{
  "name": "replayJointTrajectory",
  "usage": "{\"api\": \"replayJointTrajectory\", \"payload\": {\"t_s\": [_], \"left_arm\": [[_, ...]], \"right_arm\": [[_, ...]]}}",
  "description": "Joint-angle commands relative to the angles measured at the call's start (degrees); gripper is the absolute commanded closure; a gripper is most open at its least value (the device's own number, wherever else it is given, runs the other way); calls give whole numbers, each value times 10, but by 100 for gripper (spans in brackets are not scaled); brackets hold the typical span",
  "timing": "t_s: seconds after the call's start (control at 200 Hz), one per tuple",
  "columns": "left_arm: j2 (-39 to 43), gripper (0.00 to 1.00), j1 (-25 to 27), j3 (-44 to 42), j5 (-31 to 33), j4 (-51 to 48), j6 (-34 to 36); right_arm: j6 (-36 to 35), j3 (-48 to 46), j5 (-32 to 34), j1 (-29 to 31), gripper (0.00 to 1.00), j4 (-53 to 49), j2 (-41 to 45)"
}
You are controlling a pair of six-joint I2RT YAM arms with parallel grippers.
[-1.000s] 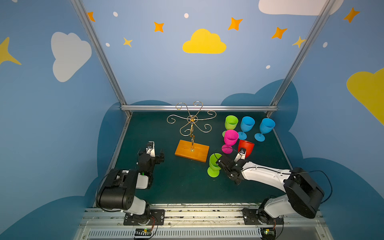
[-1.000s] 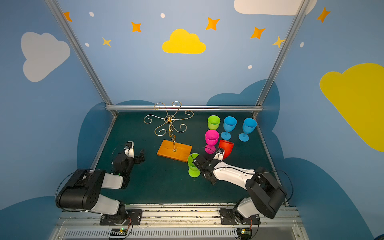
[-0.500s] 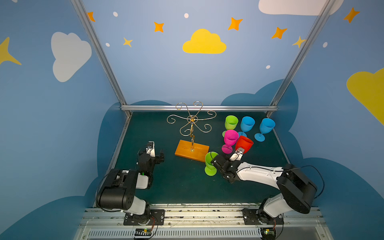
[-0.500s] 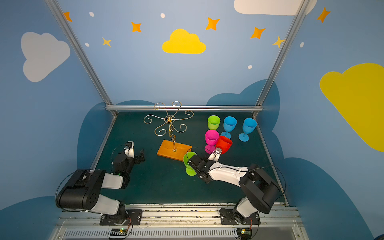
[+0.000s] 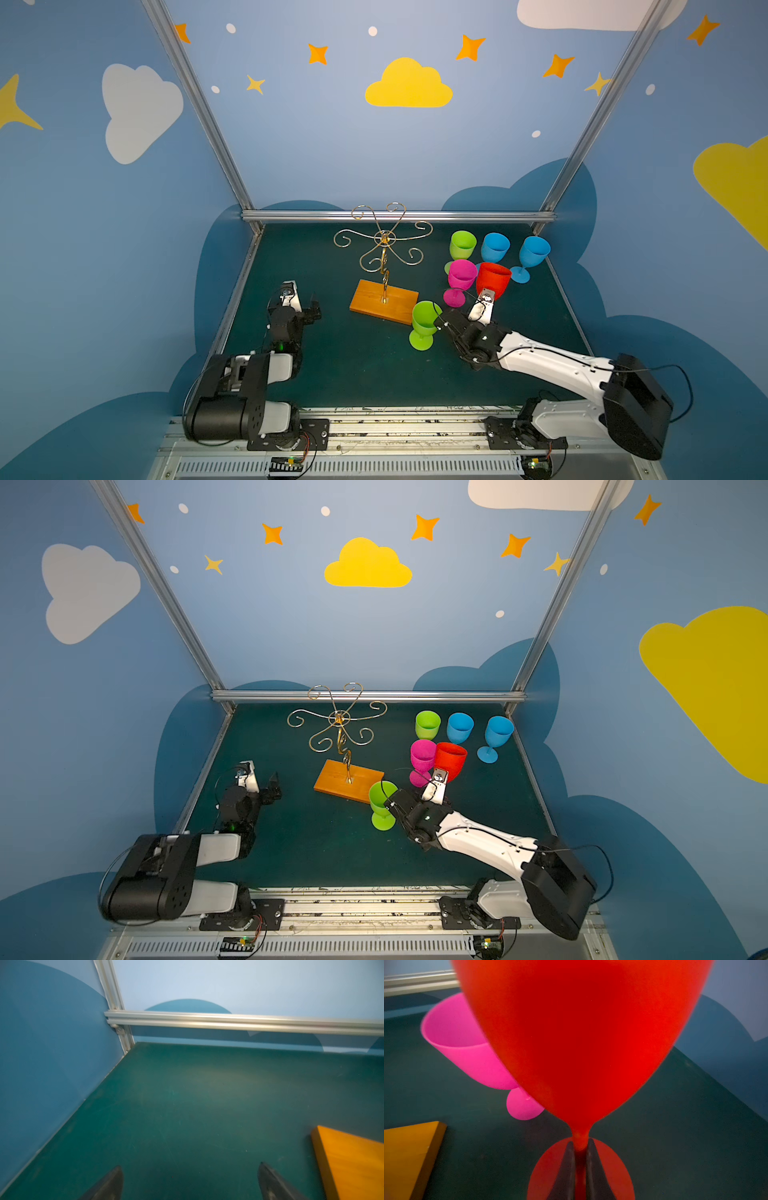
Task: Take the wine glass off the wine glass rack
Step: 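Raise the red glass upside down with the right gripper while the left arm lifts, then reach the left gripper to the red glass bowl held by the right gripper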
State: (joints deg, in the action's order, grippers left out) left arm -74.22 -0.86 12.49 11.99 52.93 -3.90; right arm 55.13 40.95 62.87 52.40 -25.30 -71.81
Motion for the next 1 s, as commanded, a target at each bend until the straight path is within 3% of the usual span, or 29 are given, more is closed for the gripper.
{"api": "replayJointTrajectory", "payload": {"t_s": [0.0, 0.09, 0.23, 0.365, 0.466, 0.626, 0.776, 0.991], "left_arm": [[96, 0, -1, 9, 16, -80, -20], [193, 1, 0, 9, 10, -122, -88], [326, 1, 3, 107, -61, -321, -137], [391, 8, 3, 182, -128, -426, -189], [415, 15, 2, 248, -220, -513, -212], [390, 20, 3, 366, -390, -610, -256], [308, 24, 17, 421, -550, -521, -394], [191, 29, 143, 549, -591, -588, -377]], "right_arm": [[-114, -13, 20, 3, 100, 42, 39], [-203, -10, 12, 4, 100, 80, 68], [-318, -3, -16, 4, 100, 123, 112], [-395, -3, -54, 5, 100, 152, 152], [-438, -17, -76, 11, 100, 180, 181], [-497, -45, -122, 23, 100, 211, 230], [-564, -59, -172, 36, 100, 246, 260], [-659, -54, -236, 52, 100, 283, 266]]}}
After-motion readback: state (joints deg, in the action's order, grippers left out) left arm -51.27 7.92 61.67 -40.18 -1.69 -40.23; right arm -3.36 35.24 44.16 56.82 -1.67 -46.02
